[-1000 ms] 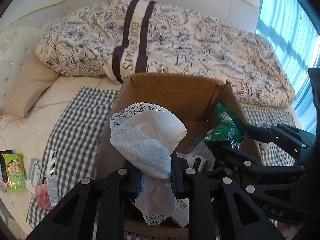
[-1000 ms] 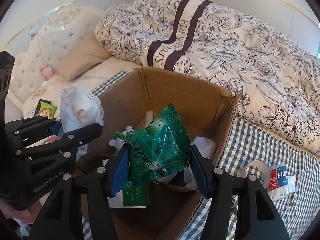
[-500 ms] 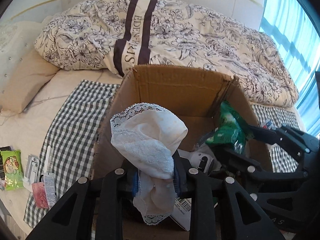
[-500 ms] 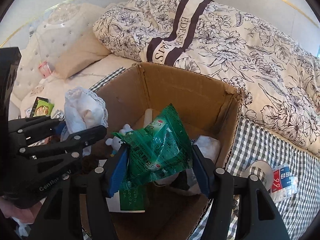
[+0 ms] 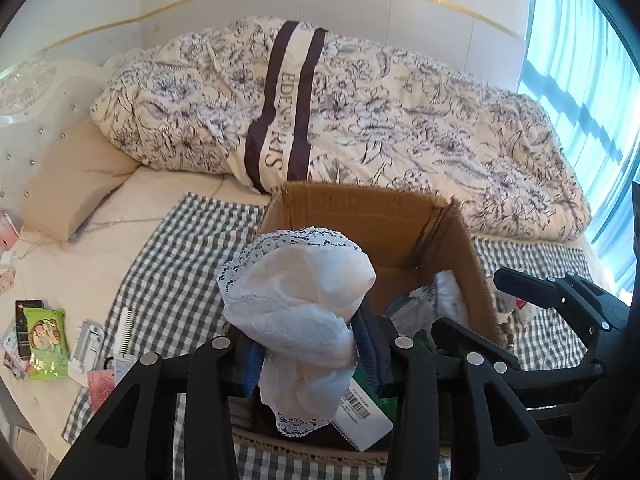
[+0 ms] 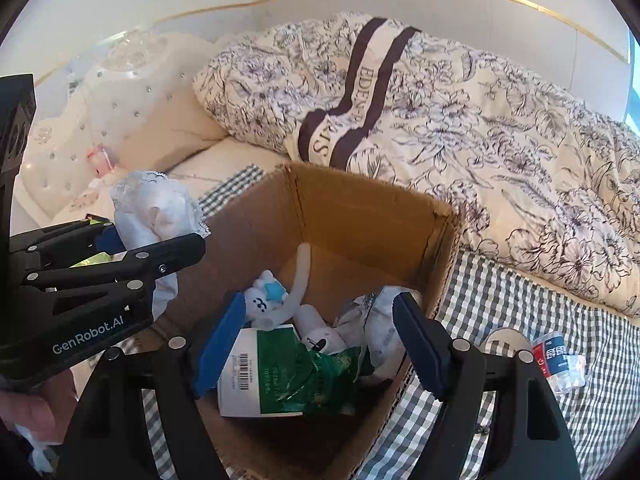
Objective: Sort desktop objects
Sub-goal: 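Open the right gripper to drop the packet in while the left releases the lace cloth, then move both grippers away from the box back toward the checked cloth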
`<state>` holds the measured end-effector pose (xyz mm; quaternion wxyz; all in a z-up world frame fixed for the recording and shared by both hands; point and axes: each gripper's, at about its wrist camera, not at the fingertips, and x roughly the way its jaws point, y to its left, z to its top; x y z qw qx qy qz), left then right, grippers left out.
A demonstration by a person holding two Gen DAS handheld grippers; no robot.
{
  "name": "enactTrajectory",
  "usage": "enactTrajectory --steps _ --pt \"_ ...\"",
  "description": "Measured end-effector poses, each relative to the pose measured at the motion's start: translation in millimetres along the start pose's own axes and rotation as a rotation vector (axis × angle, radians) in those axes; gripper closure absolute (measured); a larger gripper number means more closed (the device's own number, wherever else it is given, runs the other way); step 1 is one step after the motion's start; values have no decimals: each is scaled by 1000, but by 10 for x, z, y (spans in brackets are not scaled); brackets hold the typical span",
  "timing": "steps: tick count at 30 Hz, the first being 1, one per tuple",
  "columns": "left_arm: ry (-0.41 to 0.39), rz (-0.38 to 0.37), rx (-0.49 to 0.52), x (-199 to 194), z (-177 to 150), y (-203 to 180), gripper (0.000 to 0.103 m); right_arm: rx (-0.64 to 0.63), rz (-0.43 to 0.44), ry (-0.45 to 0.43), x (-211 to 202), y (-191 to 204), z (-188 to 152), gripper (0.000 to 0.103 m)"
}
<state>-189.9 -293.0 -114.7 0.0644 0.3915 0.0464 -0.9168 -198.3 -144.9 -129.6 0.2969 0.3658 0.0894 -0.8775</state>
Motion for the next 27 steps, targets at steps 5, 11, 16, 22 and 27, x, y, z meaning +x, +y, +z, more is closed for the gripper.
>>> enactTrajectory --steps 5,11,16,22,27 --pt "-46 2 -7 -293 59 -63 61 -3 -8 -43 -281 15 22 27" --pt "-108 1 -7 -699 110 -184 61 10 -20 -96 -678 -55 25 27" --pt "-158 2 3 -1043 104 -346 61 19 -31 -153 -1088 -109 2 27" --pt "-210 -8 19 -1410 49 -548 61 31 -45 -202 -1498 -181 -84 27" --pt "-200 -21 25 -1442 27 -635 61 49 -59 -216 -1680 -283 -152 27"
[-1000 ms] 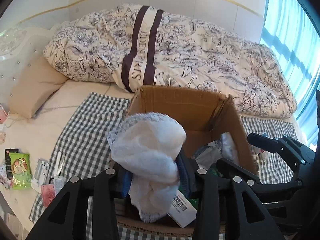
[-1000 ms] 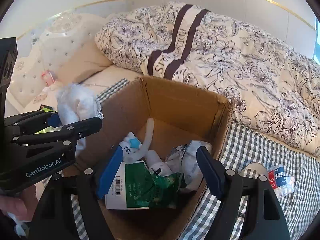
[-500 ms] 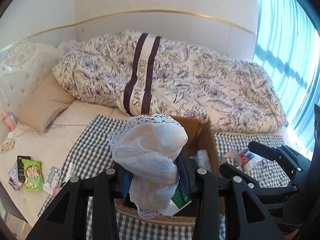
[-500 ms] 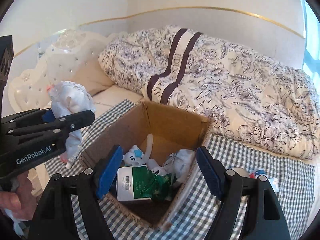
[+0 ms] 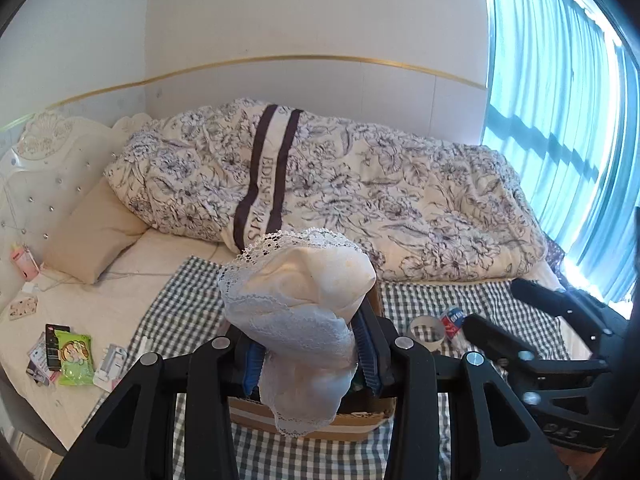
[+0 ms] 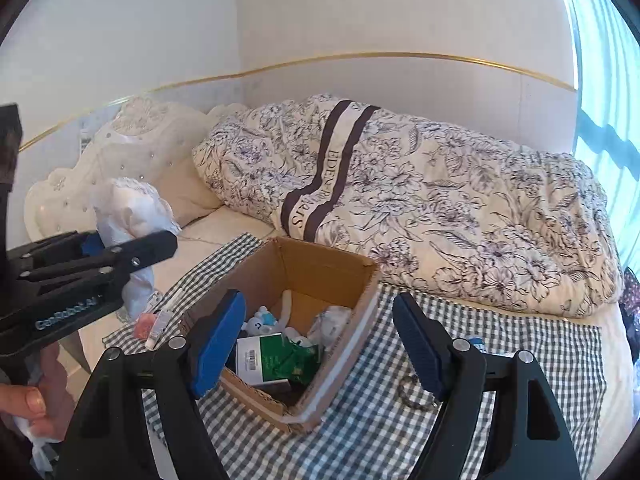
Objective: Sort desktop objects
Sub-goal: 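Move both grippers away from the box back toward the checked cloth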
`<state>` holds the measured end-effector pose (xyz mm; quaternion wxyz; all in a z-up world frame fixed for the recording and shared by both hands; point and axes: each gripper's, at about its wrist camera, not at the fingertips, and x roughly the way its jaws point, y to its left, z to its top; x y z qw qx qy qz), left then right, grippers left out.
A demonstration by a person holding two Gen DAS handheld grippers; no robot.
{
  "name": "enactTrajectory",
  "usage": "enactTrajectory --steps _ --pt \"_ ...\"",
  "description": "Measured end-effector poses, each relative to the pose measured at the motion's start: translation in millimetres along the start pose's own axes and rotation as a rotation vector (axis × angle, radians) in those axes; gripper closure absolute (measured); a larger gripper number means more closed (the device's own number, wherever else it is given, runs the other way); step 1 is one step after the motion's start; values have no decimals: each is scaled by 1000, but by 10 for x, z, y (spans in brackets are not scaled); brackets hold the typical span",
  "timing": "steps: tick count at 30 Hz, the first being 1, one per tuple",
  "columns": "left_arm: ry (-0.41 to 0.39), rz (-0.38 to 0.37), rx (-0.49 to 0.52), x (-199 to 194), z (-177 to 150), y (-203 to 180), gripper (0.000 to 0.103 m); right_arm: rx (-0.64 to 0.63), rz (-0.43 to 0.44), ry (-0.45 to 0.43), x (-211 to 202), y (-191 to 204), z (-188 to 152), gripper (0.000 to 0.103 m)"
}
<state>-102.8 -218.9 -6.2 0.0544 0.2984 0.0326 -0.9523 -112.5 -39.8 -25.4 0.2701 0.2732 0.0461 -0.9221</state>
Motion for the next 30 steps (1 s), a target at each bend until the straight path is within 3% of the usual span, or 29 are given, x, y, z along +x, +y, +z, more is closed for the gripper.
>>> enactTrajectory --steps 3,7,8,18,30 --pt "37 12 4 207 -24 -14 58 5 -4 -5 -66 -51 -28 27" --pt "29 28 0 412 -56 12 35 9 -10 -6 -93 -129 -66 27" --pt "23 32 -1 468 -54 22 34 10 -10 -5 -89 -155 -70 27" --pt "24 21 -40 550 -57 47 33 39 -28 -18 -172 -388 -129 27" --pt "-82 -38 -15 109 51 -541 21 72 -94 -72 -670 -804 -230 25"
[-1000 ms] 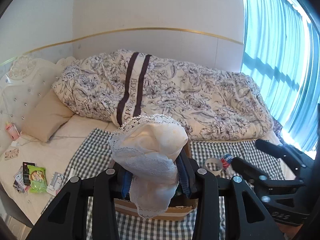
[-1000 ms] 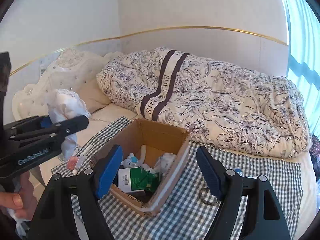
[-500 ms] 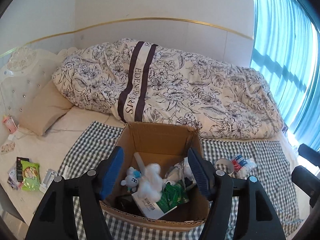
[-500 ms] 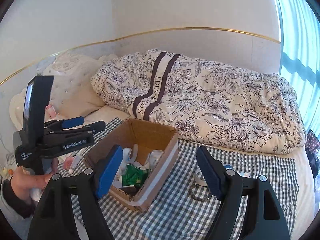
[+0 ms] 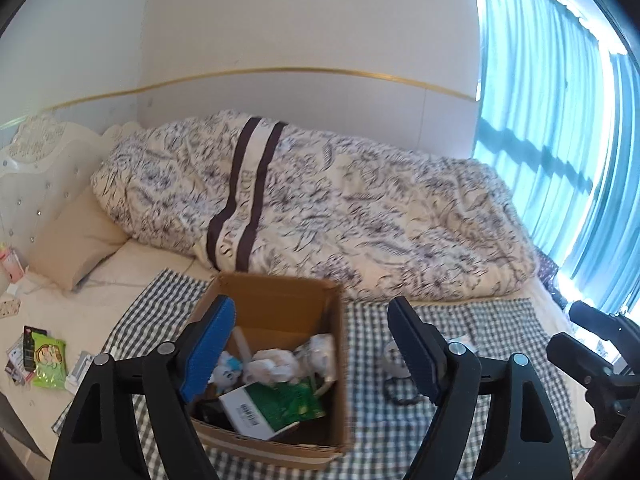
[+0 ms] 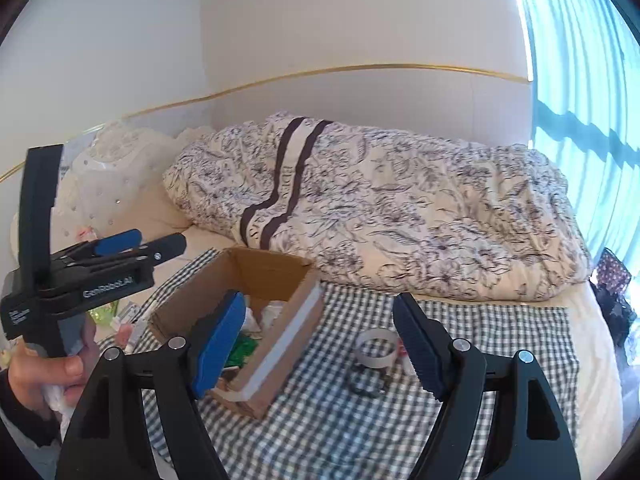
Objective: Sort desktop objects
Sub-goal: 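Move both grippers away from the box back toward the checked cloth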
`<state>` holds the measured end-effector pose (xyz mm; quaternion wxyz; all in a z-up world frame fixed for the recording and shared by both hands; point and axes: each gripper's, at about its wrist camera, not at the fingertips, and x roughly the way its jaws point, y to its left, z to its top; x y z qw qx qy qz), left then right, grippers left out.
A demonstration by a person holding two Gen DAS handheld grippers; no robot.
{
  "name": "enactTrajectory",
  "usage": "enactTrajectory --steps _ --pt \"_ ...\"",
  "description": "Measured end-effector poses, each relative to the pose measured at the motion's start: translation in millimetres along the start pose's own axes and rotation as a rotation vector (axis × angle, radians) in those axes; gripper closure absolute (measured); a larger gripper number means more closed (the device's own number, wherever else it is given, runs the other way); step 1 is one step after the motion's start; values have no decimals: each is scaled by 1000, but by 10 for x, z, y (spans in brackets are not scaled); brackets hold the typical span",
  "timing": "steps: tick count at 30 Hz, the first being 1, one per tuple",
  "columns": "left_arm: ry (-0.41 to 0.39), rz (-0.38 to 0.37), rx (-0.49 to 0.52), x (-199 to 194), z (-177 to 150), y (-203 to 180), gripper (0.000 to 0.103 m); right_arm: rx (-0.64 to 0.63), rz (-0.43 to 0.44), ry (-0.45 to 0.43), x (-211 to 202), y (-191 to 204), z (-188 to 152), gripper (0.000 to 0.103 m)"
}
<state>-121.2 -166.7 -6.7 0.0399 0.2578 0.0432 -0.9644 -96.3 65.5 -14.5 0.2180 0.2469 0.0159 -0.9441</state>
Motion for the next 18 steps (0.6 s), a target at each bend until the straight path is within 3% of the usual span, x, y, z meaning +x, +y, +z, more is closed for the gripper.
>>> enactTrajectory --steps 9,11,18 --pt "-43 -77 6 -146 77 -538 13 38 -80 -54 -371 -547 8 20" --pt "-49 -82 19 -160 73 -659 11 53 -97 -69 -437 -672 15 14" --pt "-75 -107 56 -204 81 -1004 3 87 -146 -86 -563 -979 -73 9"
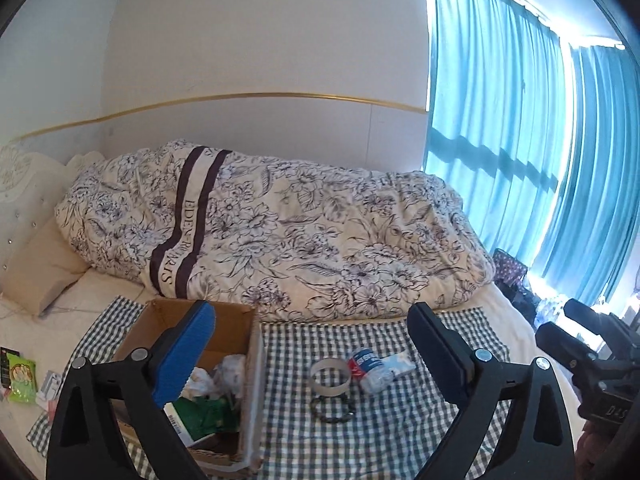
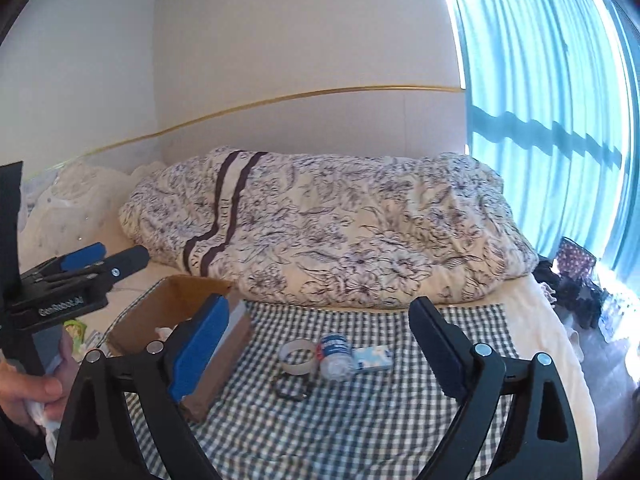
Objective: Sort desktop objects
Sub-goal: 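Move both grippers away from the box back toward the checked cloth, then grasp the bead bracelet with the left gripper while the right grasps the blue-labelled floss tub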
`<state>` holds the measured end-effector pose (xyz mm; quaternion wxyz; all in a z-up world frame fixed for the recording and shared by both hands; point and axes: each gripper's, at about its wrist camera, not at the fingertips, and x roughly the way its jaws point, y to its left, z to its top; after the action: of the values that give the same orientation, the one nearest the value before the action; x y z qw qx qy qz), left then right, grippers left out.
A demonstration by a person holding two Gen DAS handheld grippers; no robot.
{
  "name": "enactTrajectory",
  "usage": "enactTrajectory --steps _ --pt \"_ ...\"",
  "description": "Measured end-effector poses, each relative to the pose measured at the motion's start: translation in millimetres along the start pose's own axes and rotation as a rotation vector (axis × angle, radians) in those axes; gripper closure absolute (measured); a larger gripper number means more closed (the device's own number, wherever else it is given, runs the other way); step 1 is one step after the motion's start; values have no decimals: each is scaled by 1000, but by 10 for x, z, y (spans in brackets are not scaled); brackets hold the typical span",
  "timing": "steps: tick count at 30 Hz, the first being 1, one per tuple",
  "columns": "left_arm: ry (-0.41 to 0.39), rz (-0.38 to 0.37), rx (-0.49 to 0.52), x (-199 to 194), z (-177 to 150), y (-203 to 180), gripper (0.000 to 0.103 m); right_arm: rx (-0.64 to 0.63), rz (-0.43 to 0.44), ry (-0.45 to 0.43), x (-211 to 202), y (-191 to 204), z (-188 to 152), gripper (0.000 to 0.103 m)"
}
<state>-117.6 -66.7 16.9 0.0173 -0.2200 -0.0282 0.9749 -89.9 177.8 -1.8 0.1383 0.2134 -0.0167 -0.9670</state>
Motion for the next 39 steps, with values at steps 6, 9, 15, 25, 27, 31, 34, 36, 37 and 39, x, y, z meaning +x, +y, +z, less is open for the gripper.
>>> enactTrajectory --steps 6,9,15,25,27,31,34,36,37,39 --pt "1 -8 28 103 -48 -208 0 25 -31 0 -9 -215 -62 5" --pt "7 0 43 186 -106 -283 0 42 -40 9 39 -329 -86 3" --pt "48 19 75 472 -308 -339 0 61 -56 51 216 -517 -197 0" --pt "180 41 85 1085 -732 -314 0 45 -47 201 809 -614 -533 0" --pt "200 37 85 1172 -805 -312 0 32 -41 224 932 -608 -621 0" --pt "253 35 93 1407 -1006 -324 0 17 -38 251 1123 -611 -780 0" --pt "296 30 94 1577 -1175 -324 0 13 -30 272 1270 -623 -877 0" --pt "327 27 99 1700 -1303 -334 0 7 -24 294 1386 -634 -948 0" --pt "339 26 100 1752 -1355 -339 0 8 -19 303 1441 -637 -969 0" --pt "365 22 101 1858 -1470 -344 0 12 -4 316 1536 -645 -1021 0"
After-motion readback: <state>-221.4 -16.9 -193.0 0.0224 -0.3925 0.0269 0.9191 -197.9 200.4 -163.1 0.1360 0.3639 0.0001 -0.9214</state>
